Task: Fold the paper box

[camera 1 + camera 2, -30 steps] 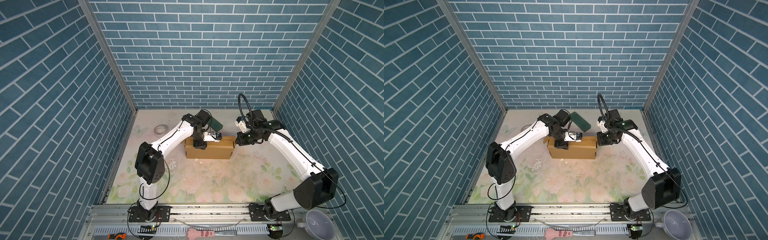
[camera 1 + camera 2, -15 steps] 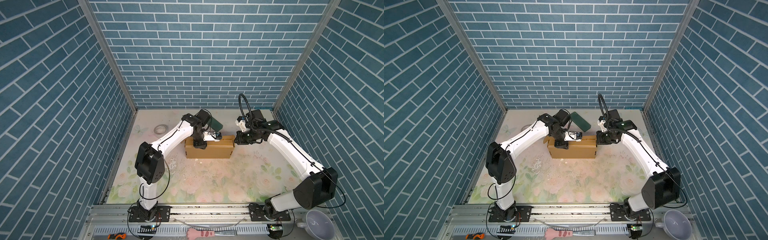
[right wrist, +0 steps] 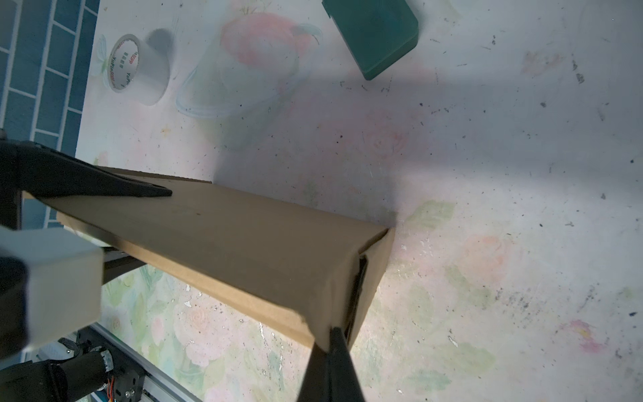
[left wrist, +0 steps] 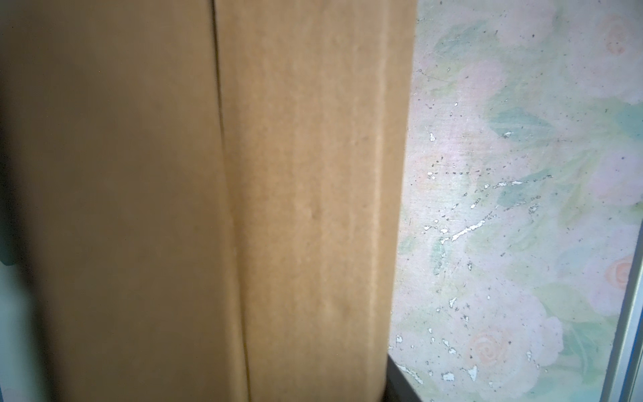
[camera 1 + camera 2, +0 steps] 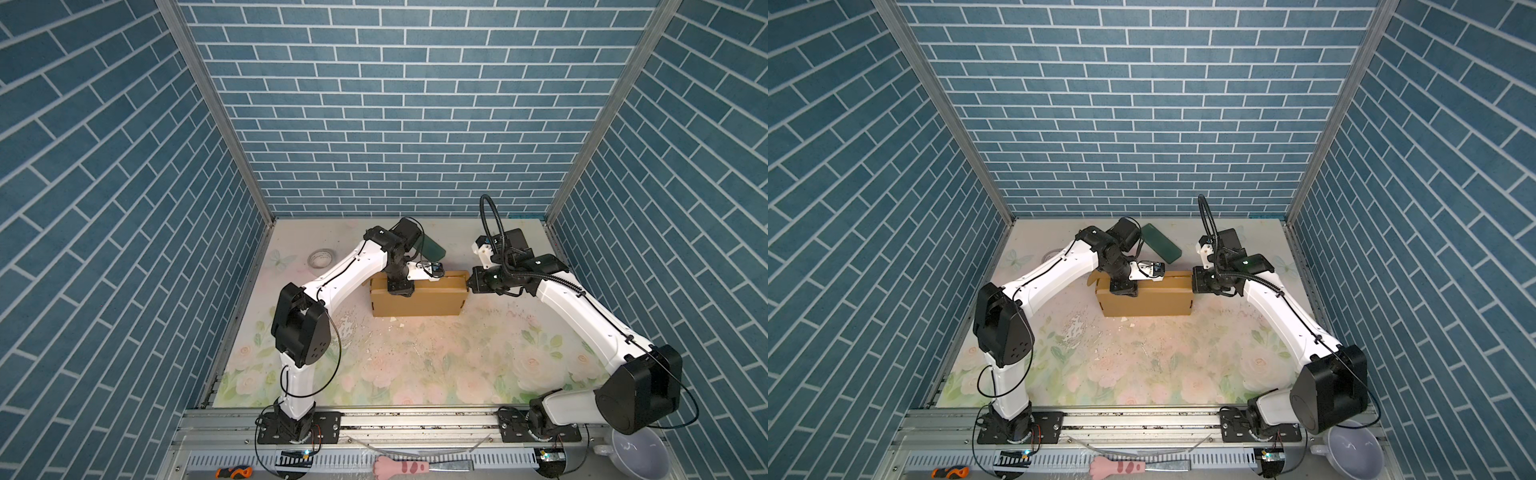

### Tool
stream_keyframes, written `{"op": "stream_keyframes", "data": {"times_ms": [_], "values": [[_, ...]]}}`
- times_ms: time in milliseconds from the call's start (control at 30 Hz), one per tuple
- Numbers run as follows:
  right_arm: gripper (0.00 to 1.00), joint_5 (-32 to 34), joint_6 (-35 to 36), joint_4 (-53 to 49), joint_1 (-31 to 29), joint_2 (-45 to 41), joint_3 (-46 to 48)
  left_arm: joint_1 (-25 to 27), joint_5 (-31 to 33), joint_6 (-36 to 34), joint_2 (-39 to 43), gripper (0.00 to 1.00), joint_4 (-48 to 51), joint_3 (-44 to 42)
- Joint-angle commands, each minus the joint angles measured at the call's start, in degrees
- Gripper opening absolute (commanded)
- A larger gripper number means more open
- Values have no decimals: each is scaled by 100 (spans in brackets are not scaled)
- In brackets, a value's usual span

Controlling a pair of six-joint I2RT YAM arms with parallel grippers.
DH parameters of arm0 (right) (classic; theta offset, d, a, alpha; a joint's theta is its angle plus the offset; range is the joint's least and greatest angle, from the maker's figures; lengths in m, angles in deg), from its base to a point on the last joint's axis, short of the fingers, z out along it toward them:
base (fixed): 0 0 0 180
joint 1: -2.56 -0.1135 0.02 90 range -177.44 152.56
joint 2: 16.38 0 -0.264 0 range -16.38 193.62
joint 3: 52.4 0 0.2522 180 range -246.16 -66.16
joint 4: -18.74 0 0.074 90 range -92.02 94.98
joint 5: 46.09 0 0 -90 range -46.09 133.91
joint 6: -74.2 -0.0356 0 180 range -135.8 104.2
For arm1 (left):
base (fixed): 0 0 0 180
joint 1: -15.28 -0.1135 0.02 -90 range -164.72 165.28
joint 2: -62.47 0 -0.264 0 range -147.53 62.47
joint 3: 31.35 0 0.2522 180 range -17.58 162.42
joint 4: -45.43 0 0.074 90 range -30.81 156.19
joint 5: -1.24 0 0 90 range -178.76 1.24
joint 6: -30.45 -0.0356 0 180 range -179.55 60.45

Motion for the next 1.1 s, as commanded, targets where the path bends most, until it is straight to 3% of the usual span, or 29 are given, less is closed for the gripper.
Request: {"op": "stream_keyframes", "data": {"times_ms": [0, 133, 200, 300, 567, 900, 1067], "values": [[0, 413, -125, -147, -21, 212, 248, -12, -219, -35, -375, 35, -104, -55], [0, 470, -86, -227, -20, 242, 188, -14, -27, -32, -322, 47, -137, 56], [0, 488, -40, -288, -20, 260, 154, -18, 27, -42, -295, 48, -140, 107], [0, 517, 68, -407, -20, 272, 50, -23, -17, -103, -315, 38, -147, 124], [1, 667, 364, -681, -20, 468, -539, -14, -248, -95, -483, 26, -114, -12], [16, 744, 552, -827, -20, 611, -943, -14, -305, -105, -485, 23, -94, -35], [14, 701, 577, -834, -20, 603, -972, -13, -303, -96, -497, 23, -96, -30]]}}
